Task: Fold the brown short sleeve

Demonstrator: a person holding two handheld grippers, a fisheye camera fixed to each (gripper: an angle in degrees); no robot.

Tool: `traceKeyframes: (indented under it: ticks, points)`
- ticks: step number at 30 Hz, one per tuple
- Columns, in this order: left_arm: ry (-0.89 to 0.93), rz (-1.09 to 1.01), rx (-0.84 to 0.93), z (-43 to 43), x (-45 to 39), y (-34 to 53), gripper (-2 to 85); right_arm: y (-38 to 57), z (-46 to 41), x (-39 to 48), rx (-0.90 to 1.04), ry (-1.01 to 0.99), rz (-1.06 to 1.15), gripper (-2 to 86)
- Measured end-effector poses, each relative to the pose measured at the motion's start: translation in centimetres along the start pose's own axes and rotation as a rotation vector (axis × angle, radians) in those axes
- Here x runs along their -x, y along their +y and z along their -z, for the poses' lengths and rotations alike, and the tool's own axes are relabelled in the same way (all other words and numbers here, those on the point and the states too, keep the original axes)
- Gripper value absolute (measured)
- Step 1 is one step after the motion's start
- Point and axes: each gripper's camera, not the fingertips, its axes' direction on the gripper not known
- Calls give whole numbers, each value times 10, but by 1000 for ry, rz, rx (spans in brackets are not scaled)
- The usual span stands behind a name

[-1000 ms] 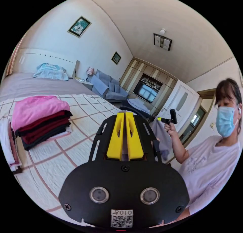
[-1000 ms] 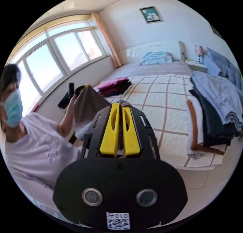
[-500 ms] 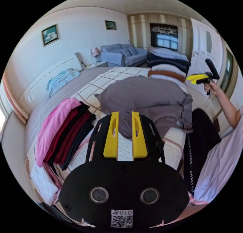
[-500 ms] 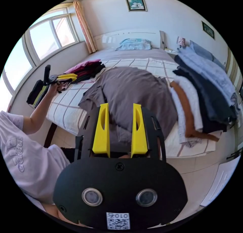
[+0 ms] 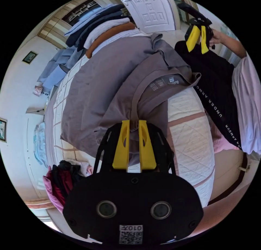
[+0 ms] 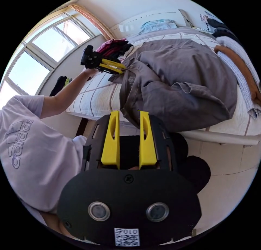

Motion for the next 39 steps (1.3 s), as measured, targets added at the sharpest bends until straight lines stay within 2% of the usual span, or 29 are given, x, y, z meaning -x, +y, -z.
traceKeyframes:
  ticks: [6,10,12,15,18,22,23,25,27,32,39]
  points:
    - [92,191,-98,33,42,-14,58,-14,-43,67,21,159,106,158]
    - [126,197,-176,50,52,-35,55,-23,-89,97,88,465,169,157]
    - [126,195,-199,53,54,-44,55,-28,-99,94,83,476,166,141]
    - [122,236,-190,47,60,-55,56,-33,-103,94,85,543,173,64]
    - [113,220,-138,36,51,-64,58,-26,-61,104,-5,486,167,44]
    - [200,25,-103,28,-1,-74,61,16,56,87,-269,419,15,40]
    - [226,-2,-116,28,-9,-75,61,33,86,76,-329,381,-33,39]
    - [387,-67,-233,25,-35,-77,63,53,114,61,-362,303,-66,38]
    - [437,-34,-273,14,-45,-81,64,64,119,56,-351,276,-76,37]
    - [318,100,-162,-17,-62,-91,70,61,84,73,-276,295,-85,36]
    - [-45,-146,-112,32,-80,-102,112,54,86,94,-298,300,-59,37]
